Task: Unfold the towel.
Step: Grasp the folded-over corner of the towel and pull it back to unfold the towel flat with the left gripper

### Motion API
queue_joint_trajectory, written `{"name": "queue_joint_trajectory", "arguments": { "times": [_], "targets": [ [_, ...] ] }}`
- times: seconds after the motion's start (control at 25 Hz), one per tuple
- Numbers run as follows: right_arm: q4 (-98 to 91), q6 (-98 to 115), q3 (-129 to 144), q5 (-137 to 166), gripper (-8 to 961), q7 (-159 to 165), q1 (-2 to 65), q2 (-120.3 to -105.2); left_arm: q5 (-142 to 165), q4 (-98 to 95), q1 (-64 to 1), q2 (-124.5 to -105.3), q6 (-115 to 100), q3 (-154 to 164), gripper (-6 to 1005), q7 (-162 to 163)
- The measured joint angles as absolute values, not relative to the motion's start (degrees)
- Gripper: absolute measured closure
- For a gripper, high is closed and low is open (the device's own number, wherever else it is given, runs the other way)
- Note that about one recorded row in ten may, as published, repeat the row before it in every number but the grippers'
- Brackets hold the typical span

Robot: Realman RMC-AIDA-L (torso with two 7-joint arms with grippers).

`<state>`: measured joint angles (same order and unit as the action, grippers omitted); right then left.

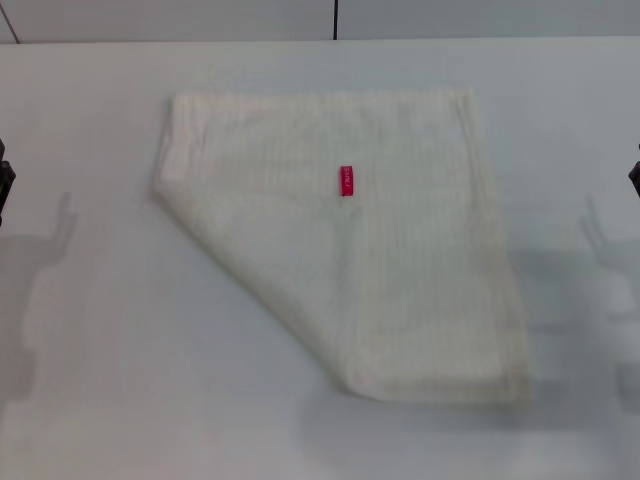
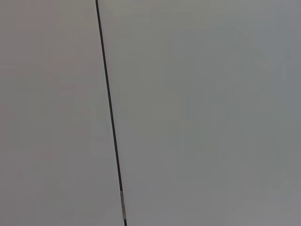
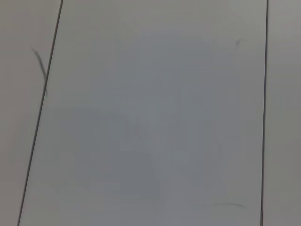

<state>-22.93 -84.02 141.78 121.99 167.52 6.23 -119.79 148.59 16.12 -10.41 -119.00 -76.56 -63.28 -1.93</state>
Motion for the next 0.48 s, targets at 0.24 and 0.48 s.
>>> {"name": "queue_joint_trajectory", "arguments": {
  "times": [0.24, 0.48],
  "targets": [
    [-23.02, -84.03, 142.47, 122.39, 130, 167.52, 6.34, -119.80, 148.59, 16.28, -10.29, -119.00, -76.56, -63.27, 230, -1.93],
    [-24.81, -82.96, 143.79, 122.33, 130, 168.00, 6.72, -119.63, 148.63, 18.31, -10.13, -118.78, -74.73, -62.33, 229, -1.08]
  ]
}}
